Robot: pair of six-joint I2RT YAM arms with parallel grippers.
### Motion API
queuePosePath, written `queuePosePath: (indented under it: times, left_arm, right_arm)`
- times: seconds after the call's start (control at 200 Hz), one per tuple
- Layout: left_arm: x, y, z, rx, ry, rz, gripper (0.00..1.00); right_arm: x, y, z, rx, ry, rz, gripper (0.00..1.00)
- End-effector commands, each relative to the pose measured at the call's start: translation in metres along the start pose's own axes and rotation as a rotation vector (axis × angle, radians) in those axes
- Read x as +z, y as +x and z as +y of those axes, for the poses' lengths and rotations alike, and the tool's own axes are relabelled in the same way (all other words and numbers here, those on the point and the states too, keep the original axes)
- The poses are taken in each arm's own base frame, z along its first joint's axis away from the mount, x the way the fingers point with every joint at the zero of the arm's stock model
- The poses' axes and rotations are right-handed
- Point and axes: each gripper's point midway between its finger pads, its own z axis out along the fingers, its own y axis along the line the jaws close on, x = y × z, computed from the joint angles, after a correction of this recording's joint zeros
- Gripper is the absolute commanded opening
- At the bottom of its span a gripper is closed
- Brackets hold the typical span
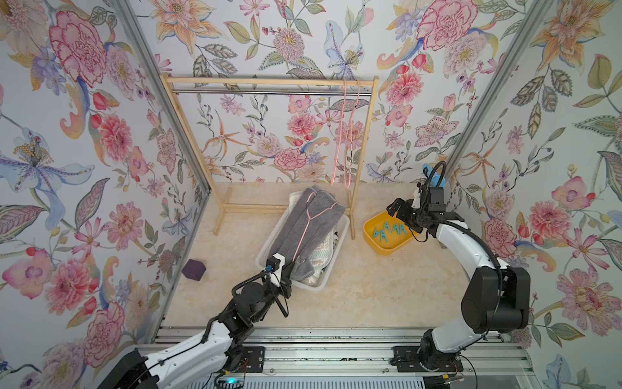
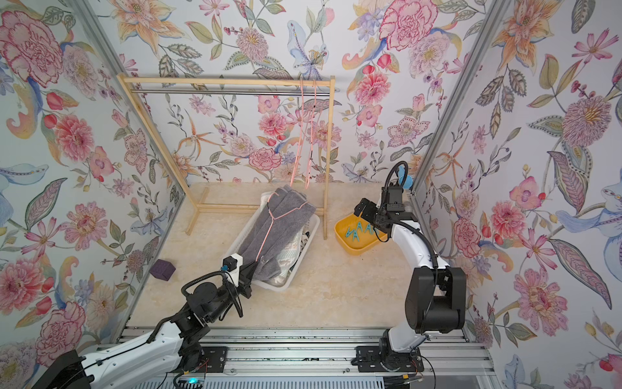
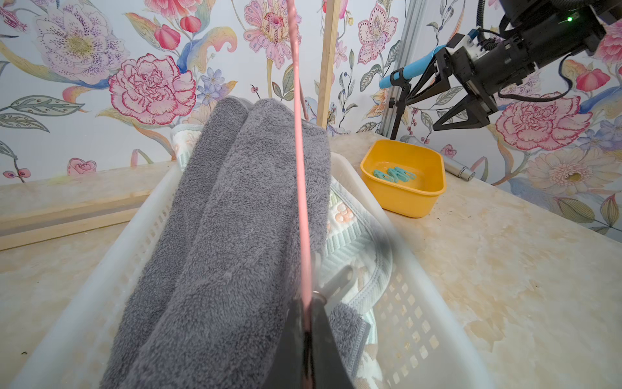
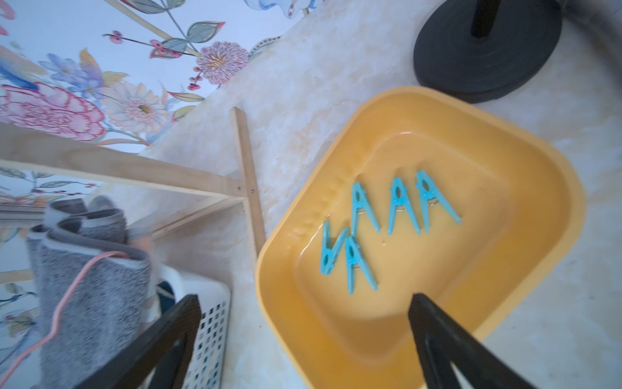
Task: Remove the clothespins securing towels to the hanger
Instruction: Place the clothespin in the storage box.
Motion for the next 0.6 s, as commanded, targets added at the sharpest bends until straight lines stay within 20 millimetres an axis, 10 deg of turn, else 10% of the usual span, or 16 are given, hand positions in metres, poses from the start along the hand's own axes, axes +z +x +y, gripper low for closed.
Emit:
queuePosePath:
  times: [0.0, 0.595]
  left_arm:
    - [0.002, -0.018, 0.001, 0.009, -0.02, -0.061, 0.0]
    - [0.003, -0.016, 0.002, 0.003, -0.025, -0.076, 0.0]
  right_arm:
    - [-0.013, 0.038, 0.031, 0.125, -0.154, 0.089, 0.95]
    - [-0.04, 0.17, 0.197, 0.12, -0.482, 0.409, 0.7]
